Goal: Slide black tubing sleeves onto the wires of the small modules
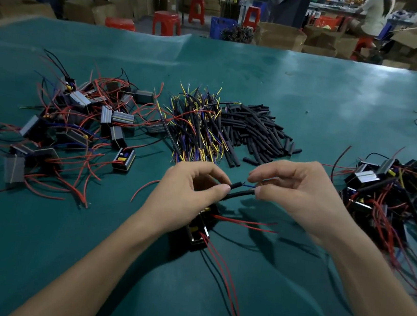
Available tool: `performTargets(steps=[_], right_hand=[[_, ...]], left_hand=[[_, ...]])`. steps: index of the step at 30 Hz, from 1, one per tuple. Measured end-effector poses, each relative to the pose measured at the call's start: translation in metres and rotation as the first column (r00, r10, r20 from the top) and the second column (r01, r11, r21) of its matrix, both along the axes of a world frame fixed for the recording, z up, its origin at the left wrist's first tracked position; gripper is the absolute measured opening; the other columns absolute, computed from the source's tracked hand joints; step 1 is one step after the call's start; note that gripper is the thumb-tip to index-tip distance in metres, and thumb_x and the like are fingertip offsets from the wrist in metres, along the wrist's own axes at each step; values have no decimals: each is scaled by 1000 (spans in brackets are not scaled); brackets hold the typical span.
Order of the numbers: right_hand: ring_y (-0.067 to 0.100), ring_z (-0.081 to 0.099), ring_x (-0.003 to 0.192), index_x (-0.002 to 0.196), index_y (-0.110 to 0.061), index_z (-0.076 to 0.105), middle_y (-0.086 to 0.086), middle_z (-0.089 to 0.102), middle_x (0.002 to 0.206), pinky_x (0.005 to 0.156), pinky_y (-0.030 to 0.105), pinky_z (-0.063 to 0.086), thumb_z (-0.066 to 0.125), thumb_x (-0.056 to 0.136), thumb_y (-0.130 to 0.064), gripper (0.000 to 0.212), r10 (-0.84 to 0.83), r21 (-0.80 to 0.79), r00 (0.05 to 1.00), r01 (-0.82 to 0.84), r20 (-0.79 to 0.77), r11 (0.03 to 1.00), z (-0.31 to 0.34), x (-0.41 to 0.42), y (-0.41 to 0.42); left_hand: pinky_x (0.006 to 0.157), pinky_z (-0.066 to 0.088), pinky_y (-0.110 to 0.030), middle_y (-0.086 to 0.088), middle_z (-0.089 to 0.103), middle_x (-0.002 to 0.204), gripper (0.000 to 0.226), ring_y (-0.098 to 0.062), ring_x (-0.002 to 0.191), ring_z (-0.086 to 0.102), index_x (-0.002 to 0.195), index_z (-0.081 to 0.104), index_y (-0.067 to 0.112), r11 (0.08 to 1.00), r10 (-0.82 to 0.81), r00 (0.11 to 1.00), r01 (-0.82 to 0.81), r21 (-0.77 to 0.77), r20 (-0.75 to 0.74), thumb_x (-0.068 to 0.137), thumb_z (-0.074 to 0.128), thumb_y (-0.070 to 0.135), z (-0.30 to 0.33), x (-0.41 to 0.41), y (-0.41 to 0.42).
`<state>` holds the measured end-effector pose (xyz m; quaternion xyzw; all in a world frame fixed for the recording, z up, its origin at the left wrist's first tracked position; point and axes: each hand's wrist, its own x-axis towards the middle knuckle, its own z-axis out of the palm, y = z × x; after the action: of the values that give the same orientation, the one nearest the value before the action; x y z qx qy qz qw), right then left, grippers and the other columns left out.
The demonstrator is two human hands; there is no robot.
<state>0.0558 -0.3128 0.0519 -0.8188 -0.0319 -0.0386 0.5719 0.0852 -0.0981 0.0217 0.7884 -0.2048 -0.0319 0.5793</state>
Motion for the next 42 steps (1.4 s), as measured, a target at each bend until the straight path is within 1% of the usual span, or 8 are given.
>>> performTargets(steps=[4,9,13,19,28,34,38,42], right_hand=[[22,70,66,74,-20,80,3,76,81,75,45,58,84,74,-32,12,-50,-92,997,55,59,994,-3,1,7],[23,68,75,73,-12,80,-1,74,88,76,39,55,83,81,-14,9,25,-106,999,-21,35,994,-1,0,1],[28,72,87,75,-12,79,5,75,90,86,35,54,84,79,-6,9,70,-103,997,-73,-31,992,1,0,-2],[20,69,73,76,-15,79,15,76,83,80,35,54,87,71,-2,16,57,-1,997,-57,-61,998,3,-2,-1],[22,69,72,75,-15,77,15,77,81,78,34,50,88,69,-1,19,52,11,998,-52,-39,999,4,-3,0],[15,71,69,82,-11,76,13,77,75,71,21,53,85,76,-4,13,81,9,995,-81,-57,997,6,-5,-2],[22,72,73,83,-8,76,17,76,77,81,34,52,82,77,2,13,50,23,996,-48,-74,999,8,-5,-5],[22,71,71,81,-10,75,14,77,75,78,34,49,82,78,3,14,47,-31,996,-50,-76,998,8,-7,-1]], left_hand=[[73,55,-41,-8,76,78,10,-16,70,65,85,76,17,997,-35,999,32,-74,-32,80,72,24,-1,-1,-2],[74,56,-45,-10,76,81,7,-16,73,66,87,78,12,995,-63,997,60,-75,-39,83,77,17,-1,0,-1],[74,54,-33,-10,77,84,8,-12,73,66,94,79,6,994,-108,992,106,-35,-72,89,74,2,0,1,1],[70,53,-21,-6,78,82,11,-7,71,67,94,80,7,994,-103,991,101,-35,-83,88,73,0,1,0,1],[75,57,-45,2,77,78,13,-28,78,72,89,82,19,998,-16,999,13,60,51,86,77,7,1,-4,-4],[76,56,-28,13,77,80,11,-2,75,70,90,82,21,997,29,992,-38,70,123,87,77,11,0,-4,-5],[80,57,-30,10,78,82,12,-5,80,72,93,82,19,998,9,994,-16,62,109,87,77,10,1,-5,-6],[79,56,-30,9,76,82,15,-4,79,70,93,82,19,996,-4,988,-10,88,152,88,75,7,3,-7,-7]])
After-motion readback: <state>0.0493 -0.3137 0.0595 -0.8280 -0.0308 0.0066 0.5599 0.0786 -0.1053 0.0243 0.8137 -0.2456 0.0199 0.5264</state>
